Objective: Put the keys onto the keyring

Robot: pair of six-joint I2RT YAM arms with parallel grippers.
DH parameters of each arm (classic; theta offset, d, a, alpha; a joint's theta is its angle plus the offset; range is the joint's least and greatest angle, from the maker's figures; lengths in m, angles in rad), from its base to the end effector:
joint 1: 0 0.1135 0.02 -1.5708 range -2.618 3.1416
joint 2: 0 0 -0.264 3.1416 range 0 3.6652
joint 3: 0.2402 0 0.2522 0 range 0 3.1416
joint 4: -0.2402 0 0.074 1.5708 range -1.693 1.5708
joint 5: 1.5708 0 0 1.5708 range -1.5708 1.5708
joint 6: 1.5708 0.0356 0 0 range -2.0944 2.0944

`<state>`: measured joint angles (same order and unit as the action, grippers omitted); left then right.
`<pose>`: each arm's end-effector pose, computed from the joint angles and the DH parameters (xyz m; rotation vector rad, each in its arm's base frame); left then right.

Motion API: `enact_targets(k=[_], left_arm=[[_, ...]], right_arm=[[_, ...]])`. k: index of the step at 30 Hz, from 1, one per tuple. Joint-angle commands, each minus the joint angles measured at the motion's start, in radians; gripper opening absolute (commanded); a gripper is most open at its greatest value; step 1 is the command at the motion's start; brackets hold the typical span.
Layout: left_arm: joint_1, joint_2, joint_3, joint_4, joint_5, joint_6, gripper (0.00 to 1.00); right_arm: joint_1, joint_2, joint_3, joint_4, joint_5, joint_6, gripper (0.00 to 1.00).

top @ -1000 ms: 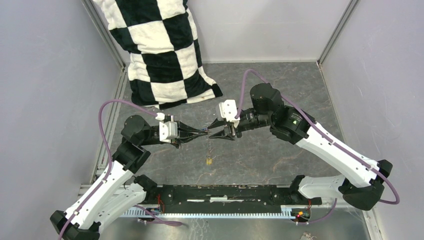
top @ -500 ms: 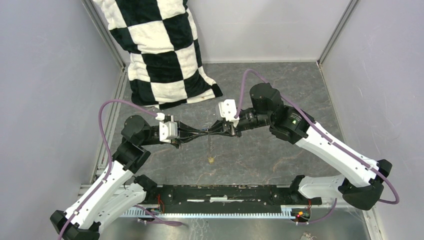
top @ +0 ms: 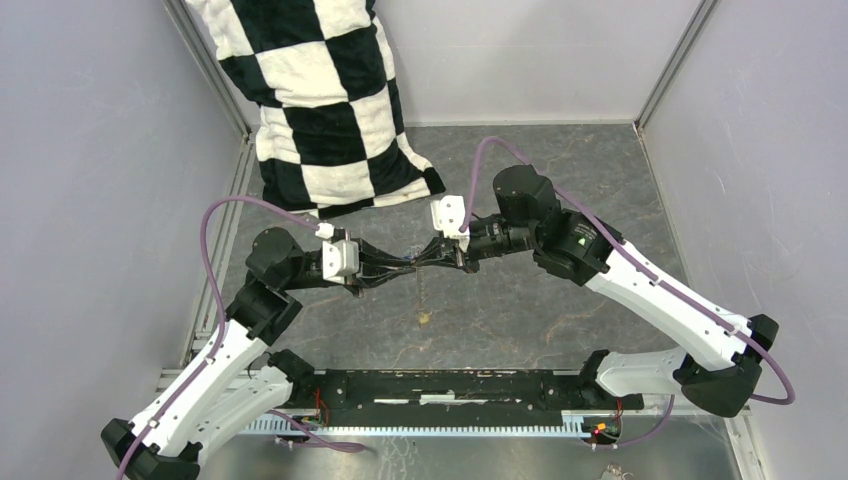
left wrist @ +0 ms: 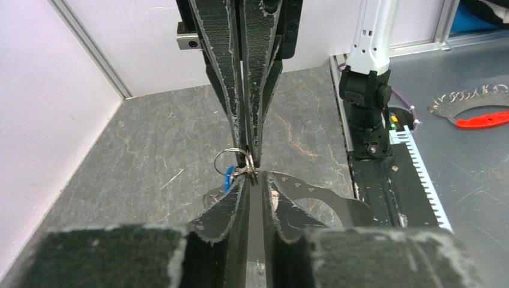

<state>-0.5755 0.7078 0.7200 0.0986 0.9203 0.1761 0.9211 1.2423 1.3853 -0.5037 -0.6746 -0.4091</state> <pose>0.1176 -0.1101 0.3587 1.2242 1.0087 -0.9817 0.1420 0.2237 0.4217 -1.5503 1.2226 0.9870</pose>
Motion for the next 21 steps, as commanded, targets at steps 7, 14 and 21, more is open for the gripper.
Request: enact_targets(k=[7,14,21], left_arm=[[-0.003,-0.065,0.104,-0.334,0.021,0.262,0.69],[-0.003,-0.087,0.167,-0.544,0.010,0.488,0.70],[-0.003,-0.017,0.178,-0.508,0.080,0.596,0.66]], right_arm=[[0.004,0.026,0.084,-0.106,-0.032,0.004,0.00],[0.004,0.048,0.093,-0.182,-0.079,0.000,0.00],[0.031,0.074,0.100,-0.195,-0.120,0.003,0.01]])
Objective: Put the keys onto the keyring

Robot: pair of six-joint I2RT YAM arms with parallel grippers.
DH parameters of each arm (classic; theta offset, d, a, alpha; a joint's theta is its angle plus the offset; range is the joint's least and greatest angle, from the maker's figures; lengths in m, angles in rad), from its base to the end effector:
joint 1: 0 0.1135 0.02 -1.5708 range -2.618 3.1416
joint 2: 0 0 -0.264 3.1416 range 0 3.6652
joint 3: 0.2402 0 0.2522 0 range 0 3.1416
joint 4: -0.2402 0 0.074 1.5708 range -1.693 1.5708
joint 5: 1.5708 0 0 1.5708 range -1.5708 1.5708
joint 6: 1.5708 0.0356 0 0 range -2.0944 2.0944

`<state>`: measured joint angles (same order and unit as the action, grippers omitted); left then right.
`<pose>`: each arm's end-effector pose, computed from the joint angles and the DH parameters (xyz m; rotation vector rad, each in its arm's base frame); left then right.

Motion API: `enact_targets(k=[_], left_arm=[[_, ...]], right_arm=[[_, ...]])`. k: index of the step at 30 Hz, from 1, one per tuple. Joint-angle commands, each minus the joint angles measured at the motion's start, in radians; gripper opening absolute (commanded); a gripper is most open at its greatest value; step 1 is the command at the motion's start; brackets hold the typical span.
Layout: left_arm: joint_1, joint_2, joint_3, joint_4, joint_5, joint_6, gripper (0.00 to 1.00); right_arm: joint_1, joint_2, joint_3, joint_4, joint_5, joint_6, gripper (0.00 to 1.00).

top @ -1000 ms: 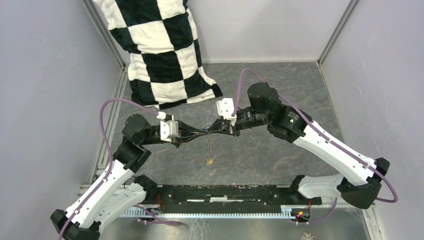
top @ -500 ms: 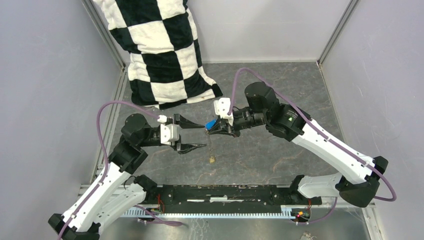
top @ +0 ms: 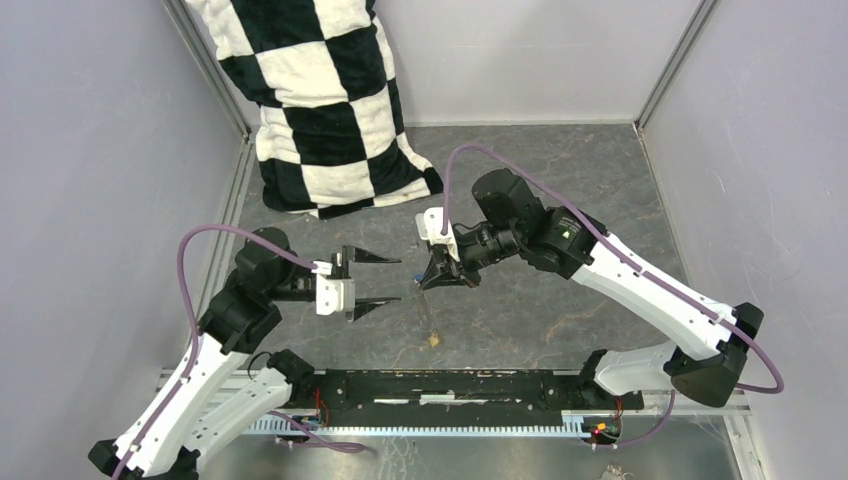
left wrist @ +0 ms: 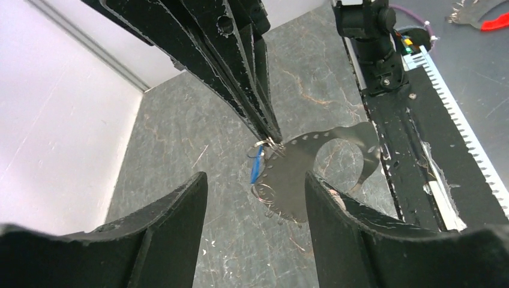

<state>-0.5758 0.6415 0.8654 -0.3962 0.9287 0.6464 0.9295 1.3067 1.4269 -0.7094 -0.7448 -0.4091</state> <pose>0.0918 -0.0936 0.3680 1.4652 0.9207 -0.7509 0.1424 0.2311 0.4016 -1.6753 1.3988 1.1002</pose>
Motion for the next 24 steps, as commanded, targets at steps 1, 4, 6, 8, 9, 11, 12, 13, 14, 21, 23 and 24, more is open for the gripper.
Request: enact_targets(k=[1,4,6,8,9,11,12,13,14,21,23,24], left_arm=[[-0.003,0.069,0.039,-0.033,0.108,0.152,0.65],[-0.003,0.128,0.087,-0.122,0.194,0.269,0.58],[-0.003,0.135,0.092,-0.130,0.202,0.296,0.52],[-0.004,0.131,0.092,-0.129,0.212,0.315,0.48],[-0.004,0.130,0.093,-0.127,0.219,0.317,0.46],[-0.004,0.130,0.100,-0.133,0.236,0.320,0.42],[-0.004,0.132,0.104,-0.145,0.245,0.326,0.39],[-0.004,0.133,0.109,-0.167,0.254,0.339,0.36],[-0.004,0.135,0.111,-0.177,0.262,0.348,0.35],[-0.004,0.138,0.103,-0.179,0.293,0.352,0.33],[-0.004,0.135,0.100,-0.179,0.293,0.354,0.30],[-0.005,0.134,0.099,-0.178,0.294,0.358,0.28]], right_arm=[[0.029,0.017,0.062,0.007,-0.052,0.004,0.00],[0.041,0.028,0.067,0.005,-0.055,0.010,0.01],[0.046,0.029,0.064,0.007,-0.057,0.013,0.00],[0.047,0.029,0.064,0.007,-0.058,0.013,0.00],[0.048,0.031,0.063,0.007,-0.057,0.013,0.00],[0.048,0.034,0.063,0.007,-0.055,0.013,0.00],[0.048,0.036,0.063,0.007,-0.054,0.013,0.00],[0.047,0.036,0.062,0.010,-0.053,0.014,0.01],[0.048,0.037,0.063,0.012,-0.052,0.017,0.00],[0.047,0.058,0.083,0.006,-0.050,0.025,0.00],[0.048,0.057,0.085,0.012,-0.049,0.028,0.00],[0.047,0.057,0.086,0.013,-0.047,0.030,0.00]])
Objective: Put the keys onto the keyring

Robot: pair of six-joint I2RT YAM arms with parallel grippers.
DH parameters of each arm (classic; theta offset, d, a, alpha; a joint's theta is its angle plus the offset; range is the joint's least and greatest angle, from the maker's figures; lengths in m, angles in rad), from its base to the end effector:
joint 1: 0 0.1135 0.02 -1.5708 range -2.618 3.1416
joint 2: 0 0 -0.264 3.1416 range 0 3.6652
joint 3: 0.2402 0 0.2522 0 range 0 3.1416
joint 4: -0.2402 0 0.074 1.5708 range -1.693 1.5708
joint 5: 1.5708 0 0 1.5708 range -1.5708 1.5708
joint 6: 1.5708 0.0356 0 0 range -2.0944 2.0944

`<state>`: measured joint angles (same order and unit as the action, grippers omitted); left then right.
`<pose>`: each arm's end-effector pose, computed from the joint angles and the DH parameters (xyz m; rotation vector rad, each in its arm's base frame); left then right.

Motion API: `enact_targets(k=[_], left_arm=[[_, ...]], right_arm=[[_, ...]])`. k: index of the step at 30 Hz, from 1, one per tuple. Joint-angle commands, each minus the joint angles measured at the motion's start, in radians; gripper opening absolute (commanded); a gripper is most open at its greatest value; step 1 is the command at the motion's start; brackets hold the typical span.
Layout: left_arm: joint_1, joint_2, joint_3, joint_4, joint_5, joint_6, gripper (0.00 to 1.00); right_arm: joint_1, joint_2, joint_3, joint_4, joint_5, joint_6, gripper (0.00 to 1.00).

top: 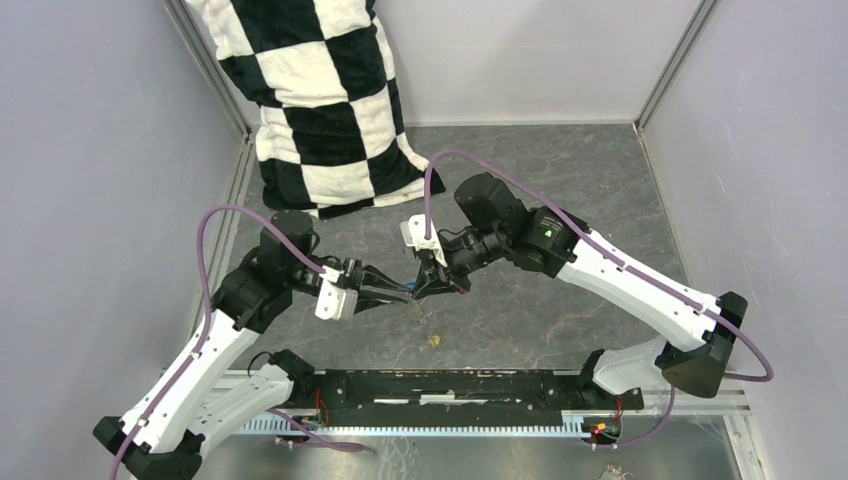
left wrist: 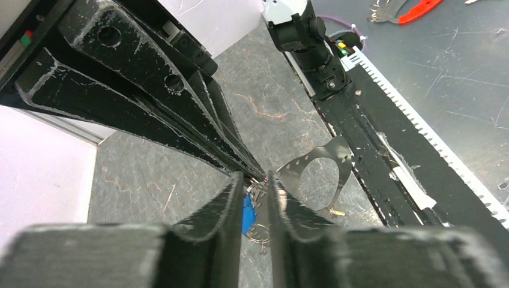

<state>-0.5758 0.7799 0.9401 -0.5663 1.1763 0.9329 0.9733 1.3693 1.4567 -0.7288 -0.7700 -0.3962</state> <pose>0.1038 -0.1066 0.3628 1.6649 0.7091 -0.8936 0.1403 0.2502 0.3937 -1.7348 1.4191 1.1666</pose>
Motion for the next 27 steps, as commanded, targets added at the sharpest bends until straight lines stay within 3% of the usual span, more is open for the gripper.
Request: enact_targets(k=[1,4,11,25,27], left_arm=[[-0.005,-0.007,0.021,-0.010,0.044,0.080,0.22],[-0.006,-0.015,0.016,-0.009,0.034,0.096,0.11],[-0.006,-0.028,0.027,-0.115,-0.002,0.223,0.02],[-0.006,-0.054,0.010,-0.129,-0.042,0.330,0.02],[-0.006,-0.061,0.014,-0.124,-0.062,0.345,0.14]], right_arm=[[0.004,-0.004,0.059,0.032,-0.019,0.019,0.00],[0.005,0.004,0.068,0.025,-0.012,0.019,0.00],[-0.003,-0.014,0.070,0.038,0.063,0.043,0.00],[-0.074,-0.085,-0.004,0.145,0.003,0.120,0.00],[-0.075,-0.082,-0.002,0.128,-0.005,0.109,0.00]])
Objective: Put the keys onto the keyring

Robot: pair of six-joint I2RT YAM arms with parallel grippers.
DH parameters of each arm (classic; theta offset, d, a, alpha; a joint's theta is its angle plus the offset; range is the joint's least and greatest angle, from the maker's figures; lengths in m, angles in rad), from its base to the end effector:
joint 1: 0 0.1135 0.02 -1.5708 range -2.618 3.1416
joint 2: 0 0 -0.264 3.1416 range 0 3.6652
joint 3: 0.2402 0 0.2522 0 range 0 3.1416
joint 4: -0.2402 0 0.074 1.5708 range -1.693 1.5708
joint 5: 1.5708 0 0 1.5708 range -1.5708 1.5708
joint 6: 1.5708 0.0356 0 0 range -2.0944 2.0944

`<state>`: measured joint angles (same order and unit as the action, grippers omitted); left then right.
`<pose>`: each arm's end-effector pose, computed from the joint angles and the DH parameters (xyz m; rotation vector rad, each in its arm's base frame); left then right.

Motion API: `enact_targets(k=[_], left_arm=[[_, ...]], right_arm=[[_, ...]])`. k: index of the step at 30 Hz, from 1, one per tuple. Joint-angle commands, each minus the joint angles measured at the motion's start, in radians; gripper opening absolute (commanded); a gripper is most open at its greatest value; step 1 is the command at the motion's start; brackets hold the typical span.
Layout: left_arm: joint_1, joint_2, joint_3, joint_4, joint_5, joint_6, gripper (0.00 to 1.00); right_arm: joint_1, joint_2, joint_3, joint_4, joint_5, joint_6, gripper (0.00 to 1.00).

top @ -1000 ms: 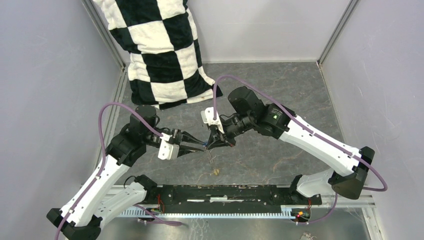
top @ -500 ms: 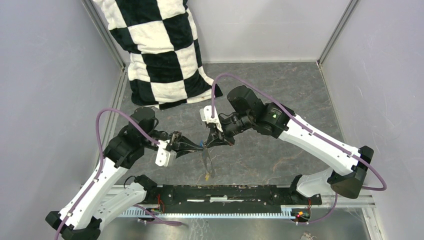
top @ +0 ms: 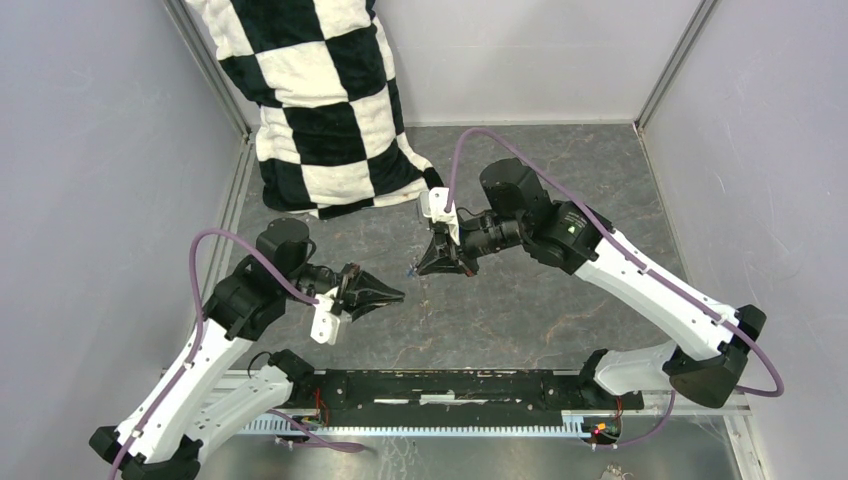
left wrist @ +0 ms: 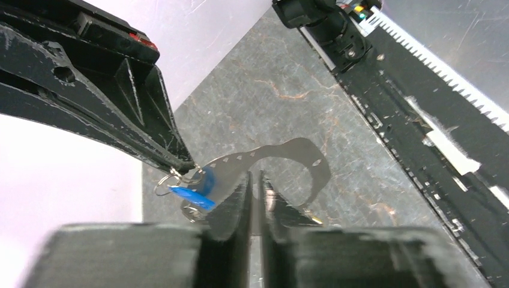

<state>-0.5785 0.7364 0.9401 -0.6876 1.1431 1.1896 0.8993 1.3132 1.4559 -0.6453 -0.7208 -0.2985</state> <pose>0.0918 -0.0986 0.3578 1.7346 0.5674 -0.7343 0.1527 0.2299 0.4145 -1.5489 1.4505 1.1080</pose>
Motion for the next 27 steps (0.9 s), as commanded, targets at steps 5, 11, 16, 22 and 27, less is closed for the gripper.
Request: enact_targets(k=[5,11,16,22,27], left_arm=[[-0.003,-0.048,-0.016,0.248,-0.104,-0.198,0.57],[-0.003,-0.024,-0.023,0.300,-0.053,-0.315,0.58],[-0.003,0.019,-0.009,0.245,0.008,-0.306,0.57],[-0.003,0.066,0.027,0.134,0.020,-0.239,0.54],[-0.003,0.065,0.022,0.133,0.025,-0.225,0.45]], right_arm=[[-0.001,-0.021,-0.026,0.046,-0.113,0.004,0.00],[-0.001,-0.008,-0.029,0.050,-0.157,0.001,0.00],[0.000,0.011,-0.020,0.040,-0.166,-0.002,0.00],[0.000,0.018,-0.014,0.039,-0.162,-0.004,0.01],[0.001,0.030,-0.008,0.038,-0.161,-0.002,0.00]])
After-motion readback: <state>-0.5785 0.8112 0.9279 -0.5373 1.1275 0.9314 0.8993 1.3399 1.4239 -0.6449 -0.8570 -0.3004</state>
